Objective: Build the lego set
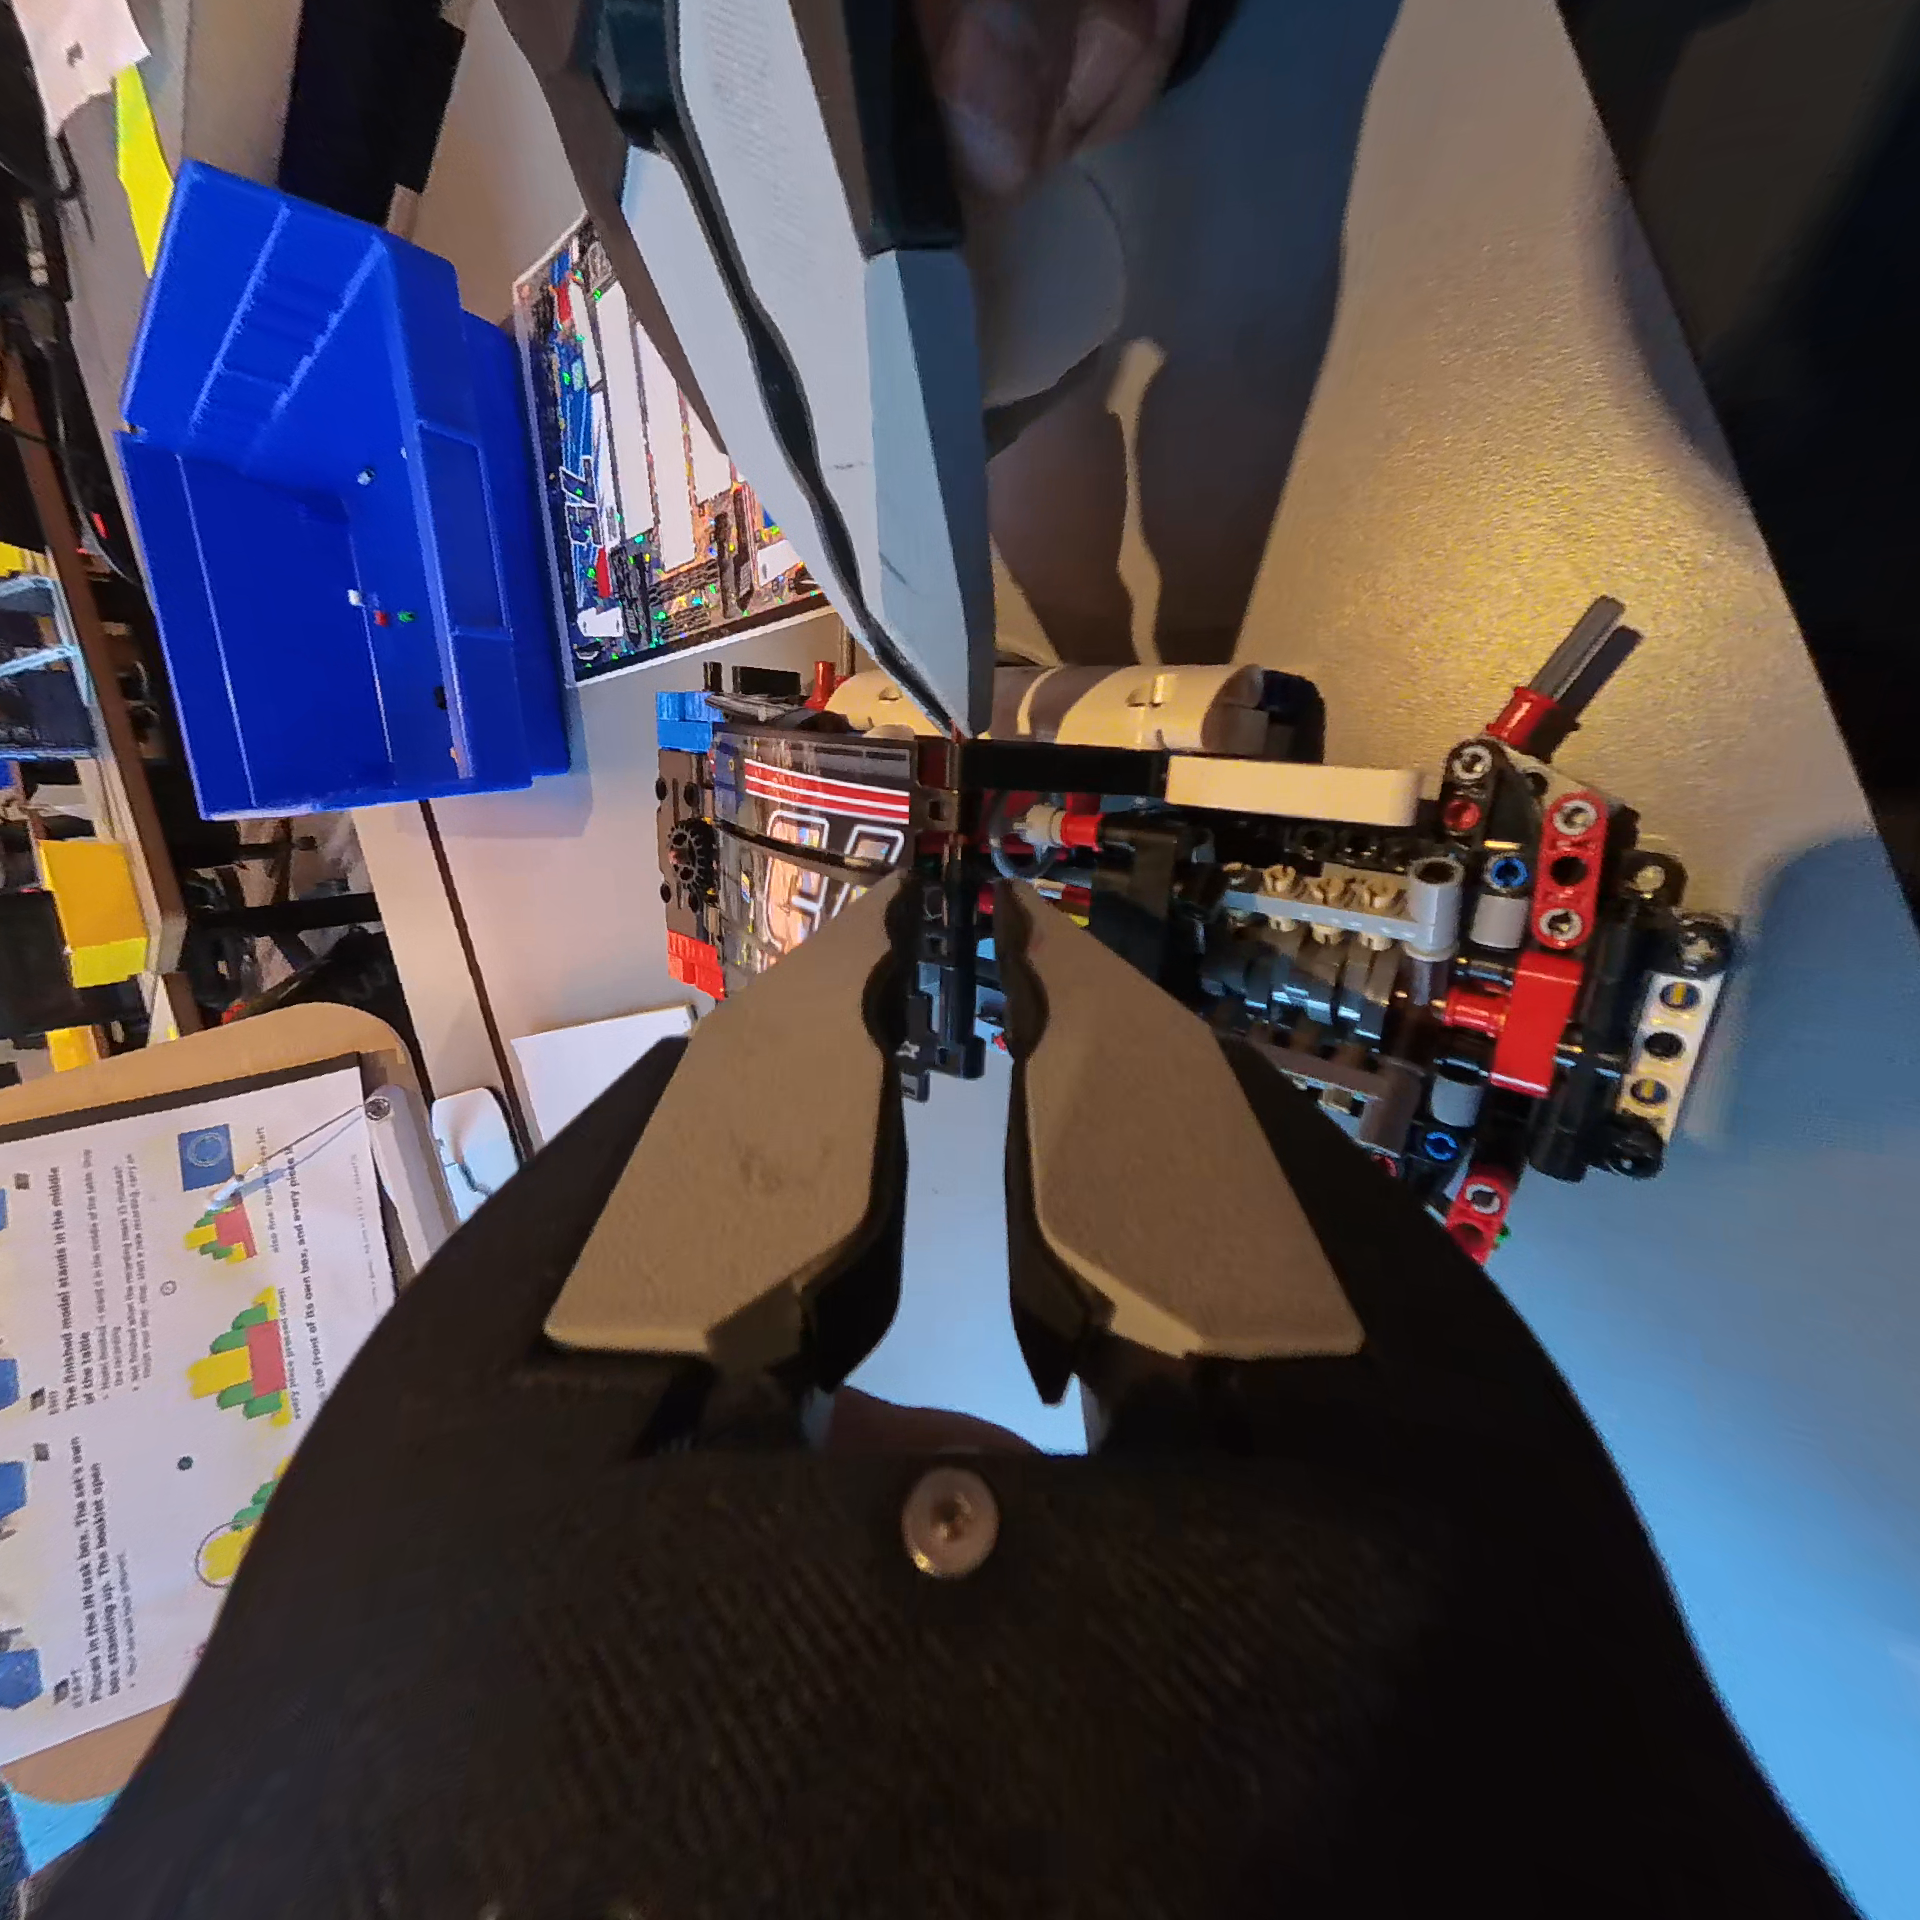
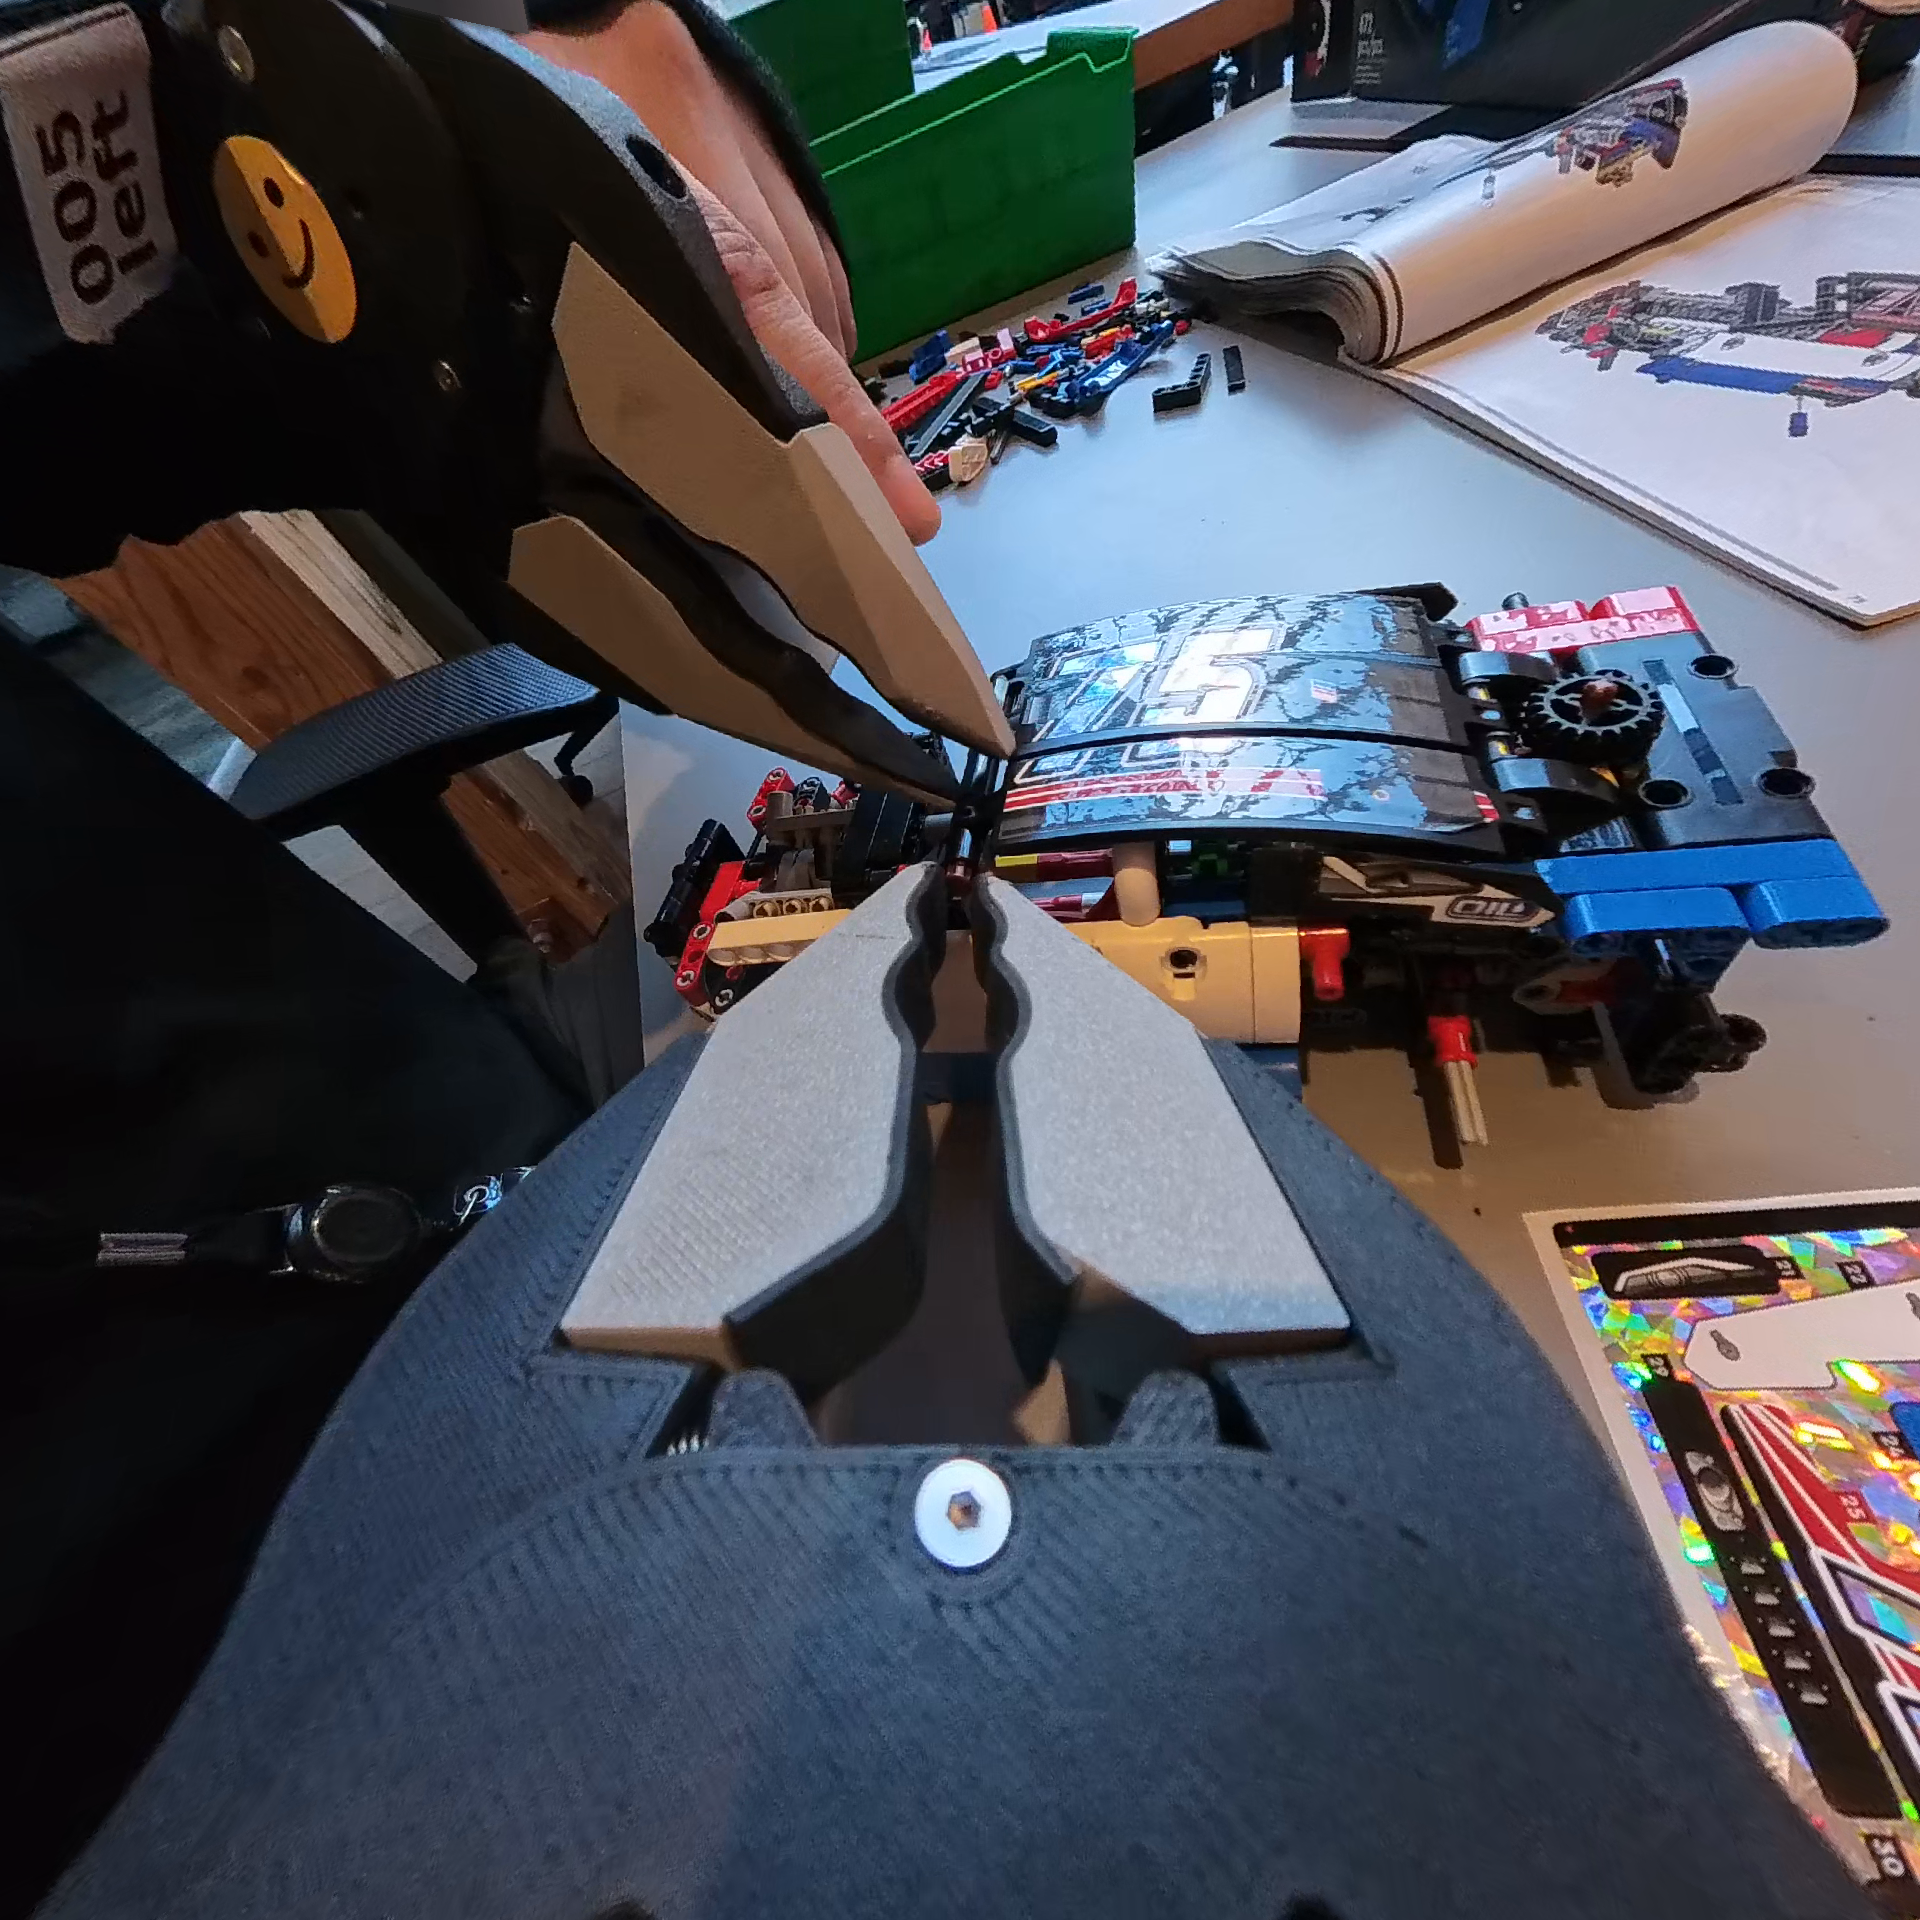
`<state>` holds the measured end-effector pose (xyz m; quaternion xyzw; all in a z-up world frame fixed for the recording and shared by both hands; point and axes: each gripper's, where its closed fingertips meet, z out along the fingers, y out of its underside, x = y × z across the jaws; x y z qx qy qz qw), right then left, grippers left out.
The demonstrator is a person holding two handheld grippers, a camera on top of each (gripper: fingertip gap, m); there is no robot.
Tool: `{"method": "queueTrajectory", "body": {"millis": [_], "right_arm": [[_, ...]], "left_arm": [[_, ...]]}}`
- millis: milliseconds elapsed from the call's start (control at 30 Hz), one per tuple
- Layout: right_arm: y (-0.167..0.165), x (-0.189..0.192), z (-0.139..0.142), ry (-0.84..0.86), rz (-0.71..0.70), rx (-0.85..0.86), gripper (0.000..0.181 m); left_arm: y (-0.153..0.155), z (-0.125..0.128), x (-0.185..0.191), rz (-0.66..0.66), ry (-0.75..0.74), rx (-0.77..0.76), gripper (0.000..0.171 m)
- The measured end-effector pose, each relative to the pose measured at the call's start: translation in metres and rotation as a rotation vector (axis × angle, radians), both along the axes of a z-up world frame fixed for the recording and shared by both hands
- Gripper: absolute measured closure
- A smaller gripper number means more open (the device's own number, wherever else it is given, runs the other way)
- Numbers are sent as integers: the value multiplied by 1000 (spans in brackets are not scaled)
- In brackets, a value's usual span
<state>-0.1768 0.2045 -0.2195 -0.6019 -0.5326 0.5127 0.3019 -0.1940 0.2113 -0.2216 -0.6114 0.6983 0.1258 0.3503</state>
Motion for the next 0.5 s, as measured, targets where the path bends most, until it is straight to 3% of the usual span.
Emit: {"method": "queueTrajectory", "body": {"millis": [500], "right_arm": [[0, 0, 0, 0, -3, -3, 179]], "left_arm": [[0, -2, 1, -3, 4, 100, 164]]}}
